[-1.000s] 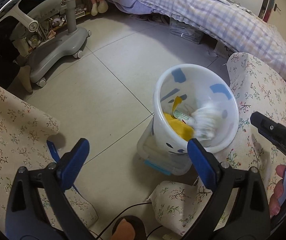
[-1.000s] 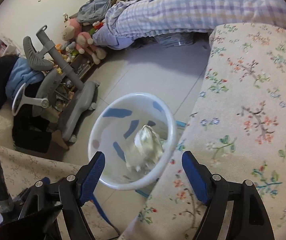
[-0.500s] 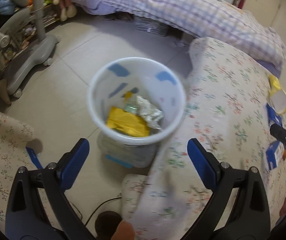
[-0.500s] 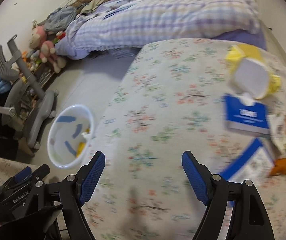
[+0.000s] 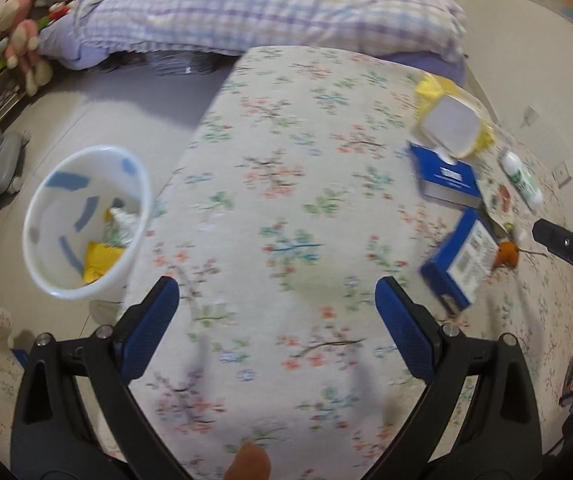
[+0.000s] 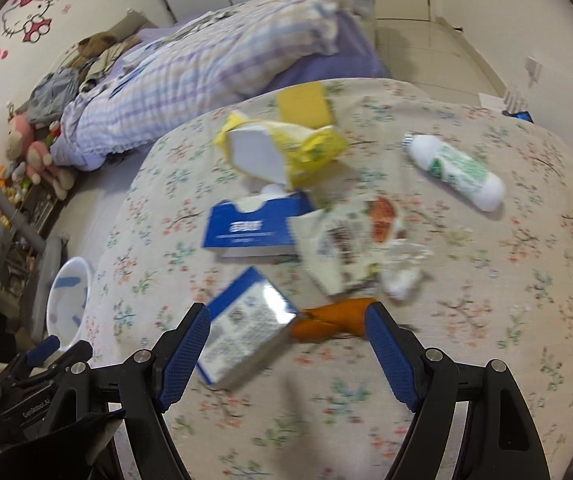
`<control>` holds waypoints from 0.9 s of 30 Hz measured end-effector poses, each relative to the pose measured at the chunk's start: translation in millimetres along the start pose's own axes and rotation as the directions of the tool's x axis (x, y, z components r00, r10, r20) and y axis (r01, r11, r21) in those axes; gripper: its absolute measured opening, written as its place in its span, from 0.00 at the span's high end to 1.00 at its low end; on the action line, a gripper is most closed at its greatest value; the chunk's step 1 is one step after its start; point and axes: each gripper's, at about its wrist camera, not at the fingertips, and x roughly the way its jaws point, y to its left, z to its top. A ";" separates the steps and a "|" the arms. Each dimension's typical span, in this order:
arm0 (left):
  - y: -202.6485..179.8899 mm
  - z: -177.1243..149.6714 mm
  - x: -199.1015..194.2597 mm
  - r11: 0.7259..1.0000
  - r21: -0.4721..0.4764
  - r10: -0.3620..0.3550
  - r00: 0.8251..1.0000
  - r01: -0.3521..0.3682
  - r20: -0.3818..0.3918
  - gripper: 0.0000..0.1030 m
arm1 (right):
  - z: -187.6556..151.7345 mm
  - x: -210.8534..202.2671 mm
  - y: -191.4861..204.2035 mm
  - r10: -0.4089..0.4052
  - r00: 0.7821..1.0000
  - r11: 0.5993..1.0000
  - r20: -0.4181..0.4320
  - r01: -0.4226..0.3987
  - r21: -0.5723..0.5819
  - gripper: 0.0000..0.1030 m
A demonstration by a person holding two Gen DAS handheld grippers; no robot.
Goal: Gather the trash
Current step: 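Move both grippers back over the table toward the blue-white box, then grasp the blue-white box with the left gripper while the right grasps a white tissue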
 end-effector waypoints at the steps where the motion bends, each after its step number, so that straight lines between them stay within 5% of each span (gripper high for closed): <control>1: -11.4 0.5 1.3 1.000 0.021 -0.015 1.000 0.015 -0.002 0.05 | 0.4 -3.2 -11.5 -0.002 1.000 1.000 0.002 0.002 0.018 0.21; 12: -100.2 3.4 27.5 0.974 0.198 -0.103 0.994 0.110 -0.045 0.05 | -8.3 -5.8 -97.8 -0.044 0.999 0.991 -0.026 0.047 0.124 0.21; 22: -132.8 2.0 49.1 0.944 0.266 -0.174 0.978 0.198 -0.111 0.05 | -11.1 -0.5 -128.1 -0.062 0.996 0.985 -0.060 0.071 0.160 0.21; 27: -140.8 -1.3 56.4 0.935 0.288 -0.178 0.976 0.208 -0.130 0.15 | -10.6 0.4 -129.3 -0.050 0.997 0.985 -0.064 0.060 0.161 0.21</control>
